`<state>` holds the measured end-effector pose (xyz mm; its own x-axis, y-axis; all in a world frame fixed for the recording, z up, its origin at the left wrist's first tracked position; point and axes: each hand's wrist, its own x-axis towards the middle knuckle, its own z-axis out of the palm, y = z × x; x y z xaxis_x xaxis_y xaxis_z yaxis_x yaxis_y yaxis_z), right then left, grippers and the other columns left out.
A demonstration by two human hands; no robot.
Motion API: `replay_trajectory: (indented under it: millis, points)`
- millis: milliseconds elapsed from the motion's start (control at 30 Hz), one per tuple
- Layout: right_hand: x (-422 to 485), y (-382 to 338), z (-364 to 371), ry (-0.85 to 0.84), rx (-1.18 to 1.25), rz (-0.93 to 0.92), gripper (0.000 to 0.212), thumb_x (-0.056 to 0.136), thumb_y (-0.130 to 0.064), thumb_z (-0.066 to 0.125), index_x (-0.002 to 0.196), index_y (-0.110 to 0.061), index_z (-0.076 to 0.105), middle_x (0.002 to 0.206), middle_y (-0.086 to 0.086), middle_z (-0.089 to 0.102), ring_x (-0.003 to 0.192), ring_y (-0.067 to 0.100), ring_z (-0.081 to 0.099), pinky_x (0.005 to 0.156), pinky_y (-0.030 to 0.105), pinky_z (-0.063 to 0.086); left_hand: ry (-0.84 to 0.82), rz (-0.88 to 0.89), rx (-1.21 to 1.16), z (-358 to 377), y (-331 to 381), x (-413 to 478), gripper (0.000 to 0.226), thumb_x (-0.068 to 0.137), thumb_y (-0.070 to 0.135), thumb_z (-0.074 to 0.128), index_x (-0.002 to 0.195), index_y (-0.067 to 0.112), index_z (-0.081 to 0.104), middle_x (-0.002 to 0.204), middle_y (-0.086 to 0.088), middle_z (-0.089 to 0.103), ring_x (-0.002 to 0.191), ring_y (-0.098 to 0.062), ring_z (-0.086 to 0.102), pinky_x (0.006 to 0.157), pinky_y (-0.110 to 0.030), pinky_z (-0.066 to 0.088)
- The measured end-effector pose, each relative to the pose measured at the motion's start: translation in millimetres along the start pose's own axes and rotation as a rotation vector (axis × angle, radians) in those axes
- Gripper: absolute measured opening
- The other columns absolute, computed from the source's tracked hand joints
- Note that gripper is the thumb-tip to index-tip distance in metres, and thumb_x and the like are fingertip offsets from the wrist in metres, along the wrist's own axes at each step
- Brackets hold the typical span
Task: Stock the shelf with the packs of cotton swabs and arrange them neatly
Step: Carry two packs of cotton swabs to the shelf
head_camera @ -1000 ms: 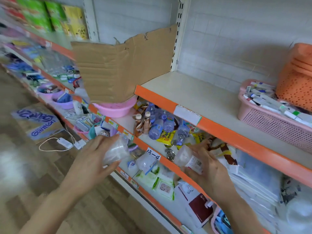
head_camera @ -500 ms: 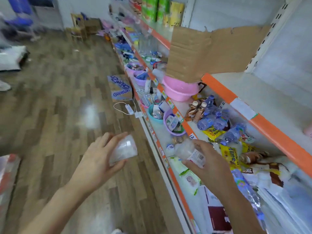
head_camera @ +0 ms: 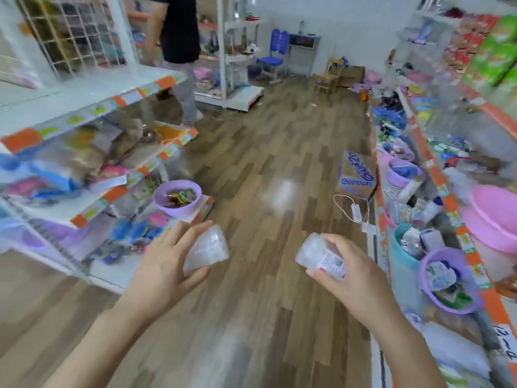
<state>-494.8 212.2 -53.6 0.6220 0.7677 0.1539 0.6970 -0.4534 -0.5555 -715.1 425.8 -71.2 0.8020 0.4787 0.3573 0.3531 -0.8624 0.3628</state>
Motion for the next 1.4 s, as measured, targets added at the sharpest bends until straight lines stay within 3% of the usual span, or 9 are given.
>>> replay_trajectory:
  millis: [100, 233, 333, 533, 700, 933, 1100, 1200, 1400]
  points:
    - [9, -47, 37, -0.063, 0.028, -0.06, 0.055, 0.076, -0.042, 0.072, 0.125, -0.035, 0.048, 0.11, -0.025, 0.047, 0.109, 0.004, 0.051, 0.085, 0.028, 0.044, 0.039, -0.113, 0.06, -38, -40, -41, 0.062, 0.077, 0.049, 0.051, 0.132, 0.022, 0.046, 0.106, 0.002, 0.051, 0.088, -0.026, 0.056, 0.074, -0.038, 0.046]
    - [17, -116, 93, -0.163, 0.065, -0.184, 0.055, 0.076, -0.04, 0.072, 0.125, -0.033, 0.049, 0.111, -0.024, 0.05, 0.106, 0.002, 0.05, 0.08, 0.022, 0.038, 0.092, -0.256, 0.158, -90, -88, -105, 0.061, 0.076, 0.048, 0.051, 0.13, 0.018, 0.05, 0.102, 0.001, 0.053, 0.086, -0.02, 0.051, 0.073, -0.028, 0.037]
    - [21, -171, 130, -0.237, 0.084, -0.282, 0.054, 0.076, -0.039, 0.072, 0.124, -0.033, 0.049, 0.109, -0.024, 0.049, 0.1, 0.0, 0.048, 0.078, 0.021, 0.036, 0.128, -0.371, 0.185, -121, -120, -151, 0.059, 0.076, 0.046, 0.053, 0.129, 0.022, 0.048, 0.1, 0.003, 0.051, 0.082, -0.023, 0.053, 0.072, -0.029, 0.037]
    - [41, -266, 191, -0.389, 0.092, -0.471, 0.057, 0.074, -0.039, 0.075, 0.125, -0.029, 0.051, 0.11, -0.022, 0.052, 0.112, 0.004, 0.052, 0.085, 0.024, 0.04, 0.238, -0.6, 0.235, -162, -160, -220, 0.062, 0.072, 0.047, 0.053, 0.129, 0.021, 0.05, 0.099, 0.003, 0.053, 0.085, -0.015, 0.046, 0.072, -0.025, 0.034]
    - [64, -335, 240, -0.49, 0.104, -0.645, 0.057, 0.076, -0.04, 0.073, 0.127, -0.032, 0.049, 0.11, -0.024, 0.049, 0.099, -0.007, 0.043, 0.074, 0.015, 0.03, 0.312, -0.781, 0.262, -183, -193, -256, 0.062, 0.072, 0.05, 0.051, 0.131, 0.031, 0.042, 0.099, 0.006, 0.049, 0.084, -0.017, 0.048, 0.071, -0.026, 0.035]
    - [111, -436, 311, -0.6, 0.143, -0.808, 0.058, 0.078, -0.038, 0.071, 0.13, -0.031, 0.046, 0.113, -0.023, 0.046, 0.101, -0.006, 0.04, 0.074, 0.001, 0.03, 0.411, -0.898, 0.347, -218, -264, -272, 0.061, 0.072, 0.051, 0.05, 0.129, 0.029, 0.042, 0.1, 0.012, 0.045, 0.082, -0.01, 0.041, 0.067, -0.018, 0.035]
    - [144, -503, 358, -0.629, 0.174, -0.883, 0.06, 0.08, -0.042, 0.069, 0.133, -0.032, 0.044, 0.116, -0.023, 0.046, 0.11, 0.001, 0.045, 0.08, 0.016, 0.031, 0.44, -0.966, 0.399, -249, -322, -272, 0.064, 0.071, 0.049, 0.056, 0.131, 0.028, 0.043, 0.102, 0.011, 0.047, 0.083, -0.014, 0.045, 0.069, -0.025, 0.038]
    - [160, -537, 385, -0.648, 0.179, -0.924, 0.059, 0.079, -0.041, 0.071, 0.131, -0.03, 0.046, 0.113, -0.024, 0.045, 0.113, 0.002, 0.047, 0.082, 0.016, 0.031, 0.478, -1.024, 0.388, -263, -350, -275, 0.067, 0.07, 0.035, 0.074, 0.13, 0.023, 0.048, 0.102, 0.011, 0.047, 0.083, -0.01, 0.041, 0.067, -0.018, 0.036]
    - [183, -602, 441, -0.719, 0.166, -0.967, 0.058, 0.077, -0.04, 0.072, 0.129, -0.031, 0.047, 0.11, -0.024, 0.047, 0.101, -0.005, 0.043, 0.081, 0.017, 0.033, 0.476, -1.111, 0.411, -280, -414, -284, 0.066, 0.068, 0.041, 0.065, 0.13, 0.023, 0.05, 0.101, 0.016, 0.041, 0.081, -0.01, 0.038, 0.065, -0.016, 0.034]
